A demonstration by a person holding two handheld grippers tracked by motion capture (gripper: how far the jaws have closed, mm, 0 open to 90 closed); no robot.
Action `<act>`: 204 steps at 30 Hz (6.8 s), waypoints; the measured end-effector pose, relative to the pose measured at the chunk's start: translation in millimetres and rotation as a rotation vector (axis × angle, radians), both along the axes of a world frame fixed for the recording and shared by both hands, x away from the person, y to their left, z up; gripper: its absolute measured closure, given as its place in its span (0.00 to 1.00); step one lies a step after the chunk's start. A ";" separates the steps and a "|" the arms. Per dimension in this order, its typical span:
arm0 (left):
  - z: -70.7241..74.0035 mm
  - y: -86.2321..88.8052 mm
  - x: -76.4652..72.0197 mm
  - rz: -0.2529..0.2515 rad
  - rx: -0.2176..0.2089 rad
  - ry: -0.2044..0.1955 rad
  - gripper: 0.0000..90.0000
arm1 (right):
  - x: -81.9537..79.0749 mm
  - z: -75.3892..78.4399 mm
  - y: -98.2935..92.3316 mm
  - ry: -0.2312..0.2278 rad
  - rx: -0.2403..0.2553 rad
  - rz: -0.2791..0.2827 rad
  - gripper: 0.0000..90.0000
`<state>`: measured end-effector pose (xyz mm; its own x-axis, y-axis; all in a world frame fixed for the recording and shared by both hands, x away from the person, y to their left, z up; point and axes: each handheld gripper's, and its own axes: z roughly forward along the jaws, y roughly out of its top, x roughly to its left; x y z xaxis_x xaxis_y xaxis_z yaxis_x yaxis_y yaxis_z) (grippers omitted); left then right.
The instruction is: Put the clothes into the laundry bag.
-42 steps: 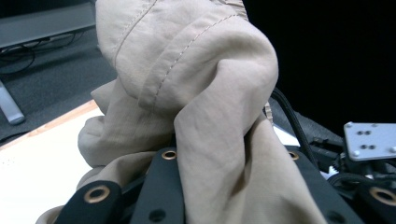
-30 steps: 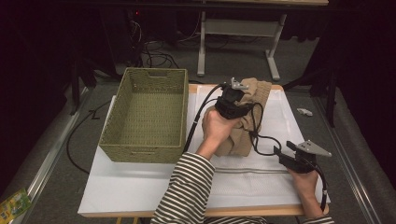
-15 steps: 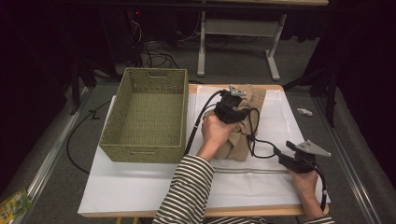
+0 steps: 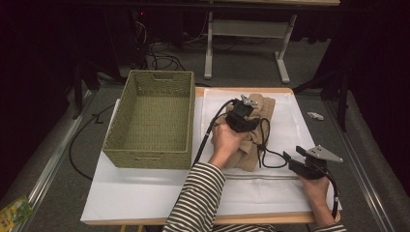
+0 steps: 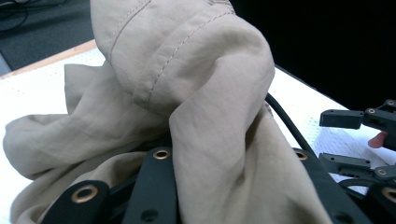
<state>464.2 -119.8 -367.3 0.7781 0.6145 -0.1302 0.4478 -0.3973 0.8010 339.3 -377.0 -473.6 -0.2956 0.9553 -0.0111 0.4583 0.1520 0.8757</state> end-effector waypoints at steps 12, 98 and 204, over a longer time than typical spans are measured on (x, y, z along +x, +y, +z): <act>-17.8 -13.5 -1.5 0.016 0.096 -0.034 0.66 | 0.1 -0.2 0.3 -0.002 -0.005 0.003 0.43; 17.2 95.3 -69.8 0.091 -0.011 -0.150 0.39 | 1.1 -0.4 3.2 0.008 -0.034 0.010 0.43; -117.5 122.5 -120.7 0.169 0.135 -0.029 0.42 | 25.7 74.9 116.4 0.041 -0.043 0.423 0.15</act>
<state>343.4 2.7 -484.7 0.6649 0.7467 -0.0169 0.4945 -0.4231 0.7592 365.0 -260.6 -398.7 -0.6622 0.7488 -0.0283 0.3824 0.3702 0.8466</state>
